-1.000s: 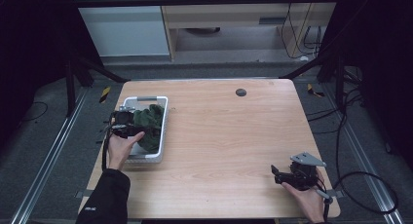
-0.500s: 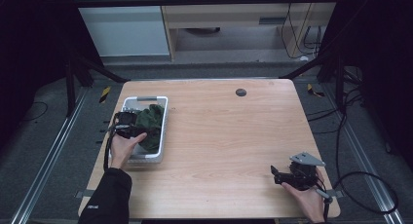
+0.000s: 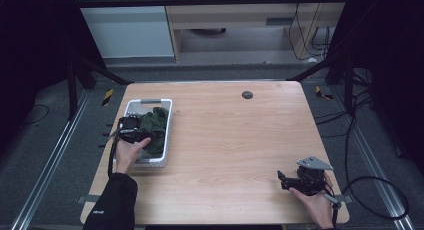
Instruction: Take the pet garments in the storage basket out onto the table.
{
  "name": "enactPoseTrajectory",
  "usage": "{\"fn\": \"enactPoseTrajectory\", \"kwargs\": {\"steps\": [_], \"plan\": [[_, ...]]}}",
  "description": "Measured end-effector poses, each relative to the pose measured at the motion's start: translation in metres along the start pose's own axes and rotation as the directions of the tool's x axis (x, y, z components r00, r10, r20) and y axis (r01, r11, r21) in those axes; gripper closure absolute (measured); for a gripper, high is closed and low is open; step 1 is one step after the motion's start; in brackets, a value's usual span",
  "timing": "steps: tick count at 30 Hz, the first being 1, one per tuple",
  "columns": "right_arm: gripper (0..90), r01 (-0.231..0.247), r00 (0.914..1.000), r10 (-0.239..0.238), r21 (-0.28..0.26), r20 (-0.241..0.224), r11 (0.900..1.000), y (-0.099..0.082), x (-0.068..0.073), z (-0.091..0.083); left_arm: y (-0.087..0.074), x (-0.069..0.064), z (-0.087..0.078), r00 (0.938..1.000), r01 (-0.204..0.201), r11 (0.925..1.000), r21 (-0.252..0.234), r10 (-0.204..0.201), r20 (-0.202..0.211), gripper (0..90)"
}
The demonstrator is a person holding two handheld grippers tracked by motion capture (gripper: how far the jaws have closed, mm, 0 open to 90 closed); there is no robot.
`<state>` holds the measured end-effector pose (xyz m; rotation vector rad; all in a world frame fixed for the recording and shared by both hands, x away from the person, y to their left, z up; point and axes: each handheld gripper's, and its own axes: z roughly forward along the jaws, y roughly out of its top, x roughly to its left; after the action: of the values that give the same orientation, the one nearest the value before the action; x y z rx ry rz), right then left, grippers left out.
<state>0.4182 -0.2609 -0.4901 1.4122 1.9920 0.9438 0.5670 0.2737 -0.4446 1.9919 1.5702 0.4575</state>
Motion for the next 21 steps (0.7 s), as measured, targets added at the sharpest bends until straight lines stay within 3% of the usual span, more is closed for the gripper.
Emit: {"fn": "enactPoseTrajectory", "kwargs": {"steps": [10, 14, 21], "plan": [[5.2, 0.000, 1.0000, 0.000, 0.009, -0.004, 1.0000, -0.0003, 0.0006, 0.0005, -0.0030, 0.0004, 0.0016, 0.9992, 0.040, 0.9991, 0.013, -0.040, 0.000, 51.9], [5.2, 0.005, 1.0000, -0.005, 0.010, -0.005, 0.9999, -0.0005, 0.0003, 0.0007, -0.0052, 0.0002, 0.0000, 0.9987, 0.051, 0.9987, -0.010, -0.051, -0.001, 62.8], [5.2, 0.002, 0.9999, -0.002, 0.019, -0.013, 0.9998, -0.0007, 0.0008, 0.0009, -0.0053, -0.0027, -0.0043, 0.9987, 0.050, 0.9974, -0.052, -0.051, -0.010, 71.1]]}}
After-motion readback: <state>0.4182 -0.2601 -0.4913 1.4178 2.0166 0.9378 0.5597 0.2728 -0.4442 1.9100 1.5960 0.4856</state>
